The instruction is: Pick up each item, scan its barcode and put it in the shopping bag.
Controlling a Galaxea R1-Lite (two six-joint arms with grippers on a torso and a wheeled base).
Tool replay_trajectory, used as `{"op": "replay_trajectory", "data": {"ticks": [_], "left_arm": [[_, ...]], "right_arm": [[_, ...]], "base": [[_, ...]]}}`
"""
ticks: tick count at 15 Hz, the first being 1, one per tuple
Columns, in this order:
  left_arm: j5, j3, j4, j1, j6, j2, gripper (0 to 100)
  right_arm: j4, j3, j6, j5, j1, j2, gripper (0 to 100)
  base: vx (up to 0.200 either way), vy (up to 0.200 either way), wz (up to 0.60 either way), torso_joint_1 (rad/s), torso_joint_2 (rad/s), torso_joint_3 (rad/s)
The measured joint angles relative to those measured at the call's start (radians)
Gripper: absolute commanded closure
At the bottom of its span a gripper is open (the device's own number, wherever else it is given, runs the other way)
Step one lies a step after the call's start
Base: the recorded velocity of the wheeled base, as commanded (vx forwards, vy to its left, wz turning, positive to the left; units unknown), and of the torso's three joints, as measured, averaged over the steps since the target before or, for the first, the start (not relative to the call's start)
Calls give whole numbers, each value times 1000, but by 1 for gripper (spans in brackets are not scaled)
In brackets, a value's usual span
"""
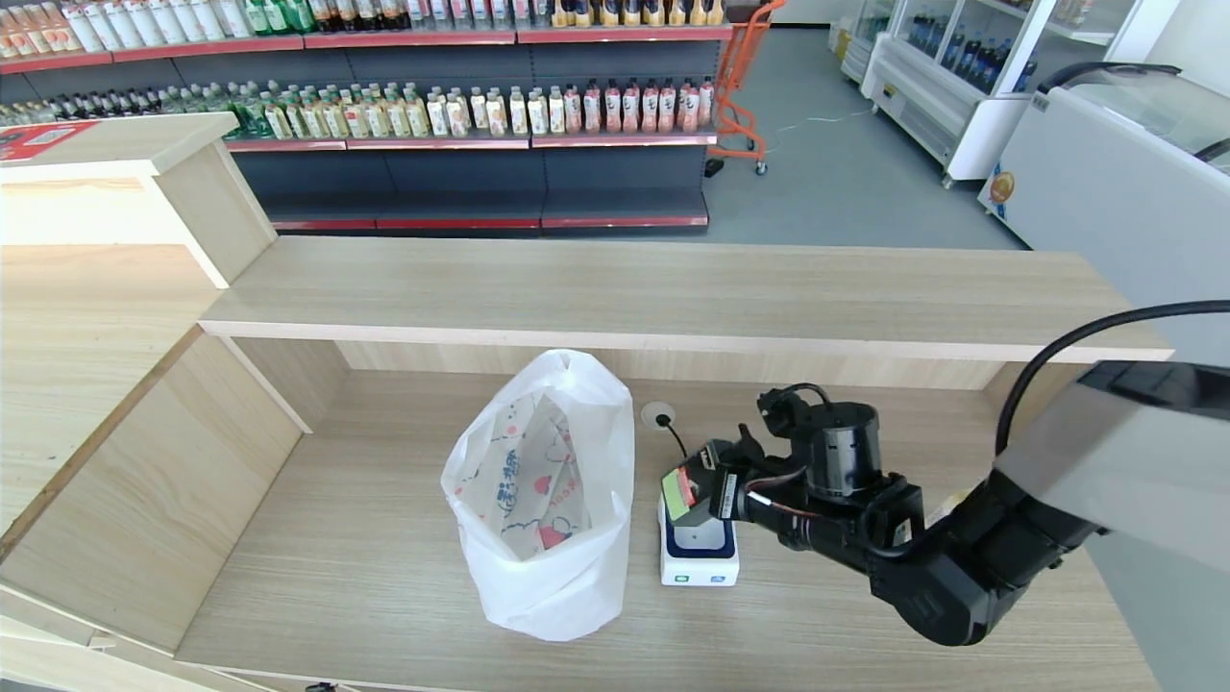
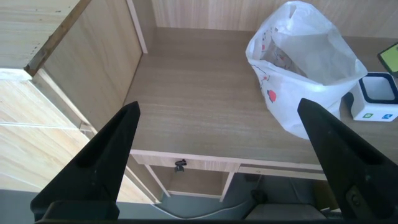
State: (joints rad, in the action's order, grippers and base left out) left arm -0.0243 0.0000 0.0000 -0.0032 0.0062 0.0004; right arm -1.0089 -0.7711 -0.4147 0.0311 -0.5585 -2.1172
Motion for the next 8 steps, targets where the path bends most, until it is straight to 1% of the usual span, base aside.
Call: {"op": "replay_trajectory", "data": {"ticks": [1,3,4,6,8], "left_arm": [[0,0,0,0,0,0,0],[0,0,0,0,0,0,0],[0,0,0,0,0,0,0],[1,0,0,0,1,0,0],[1,0,0,0,4,0,0]], "right_arm": [[19,14,49,-1,-1,61,100],[47,66,204,-12,15,180,100],[53,109,248,-17,30,233,100],[56,191,267,-18,51,320,100],[57,241,207,-15,62,379,100]], "base": [[0,0,0,0,0,0],[0,0,0,0,0,0],[0,0,0,0,0,0],[0,0,0,0,0,0],[0,0,0,0,0,0]]}}
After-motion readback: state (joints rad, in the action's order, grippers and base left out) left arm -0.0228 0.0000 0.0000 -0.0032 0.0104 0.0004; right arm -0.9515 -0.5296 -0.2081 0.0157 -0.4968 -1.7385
